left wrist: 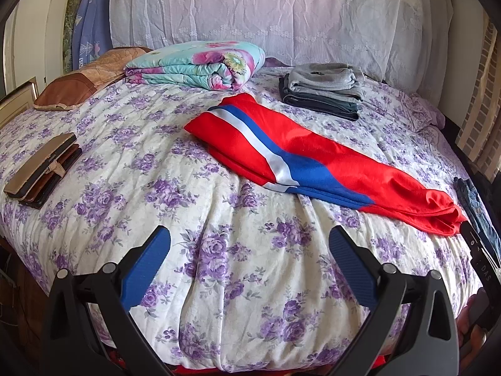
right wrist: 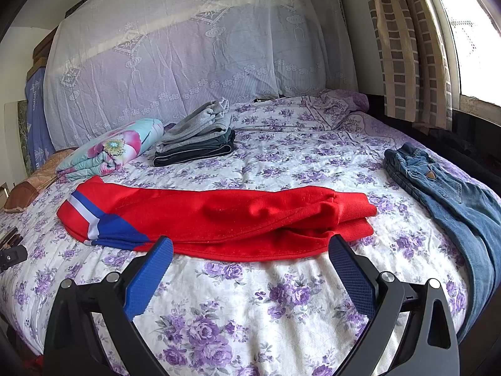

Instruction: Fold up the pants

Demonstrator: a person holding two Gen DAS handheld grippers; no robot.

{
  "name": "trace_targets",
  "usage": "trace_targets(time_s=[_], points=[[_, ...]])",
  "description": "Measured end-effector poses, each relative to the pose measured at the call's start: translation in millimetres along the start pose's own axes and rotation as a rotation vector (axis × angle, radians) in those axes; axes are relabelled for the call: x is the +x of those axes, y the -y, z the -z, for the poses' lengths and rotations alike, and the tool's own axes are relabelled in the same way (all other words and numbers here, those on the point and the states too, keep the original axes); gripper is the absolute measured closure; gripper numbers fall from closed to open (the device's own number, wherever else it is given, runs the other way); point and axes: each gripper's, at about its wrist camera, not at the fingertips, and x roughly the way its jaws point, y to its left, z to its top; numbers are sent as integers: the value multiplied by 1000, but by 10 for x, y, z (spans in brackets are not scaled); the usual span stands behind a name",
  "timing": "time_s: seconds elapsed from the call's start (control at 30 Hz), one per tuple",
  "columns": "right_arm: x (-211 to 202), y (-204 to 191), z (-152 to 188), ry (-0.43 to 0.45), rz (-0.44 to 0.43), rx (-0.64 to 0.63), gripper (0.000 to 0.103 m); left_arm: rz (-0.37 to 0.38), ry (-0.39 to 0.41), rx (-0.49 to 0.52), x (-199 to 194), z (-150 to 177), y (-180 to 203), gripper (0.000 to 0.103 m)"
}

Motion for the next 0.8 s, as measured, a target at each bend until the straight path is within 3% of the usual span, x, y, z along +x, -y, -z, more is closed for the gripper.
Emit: trace_targets(time_s=[0.43, 0.6, 0.73, 0.8], points=[[42, 8, 55, -4, -2, -1, 3, 6, -21, -5, 40, 104, -2, 4], [108, 24, 124, -22, -21, 3, 3, 30, -72, -29, 159, 30, -64, 4], [243, 112, 151, -87, -119, 80, 3, 109, -164, -123, 406, -54, -268, 4], [317, 171, 190, -123, -180, 135, 3, 184, -225, -223, 591, -158, -446, 4]])
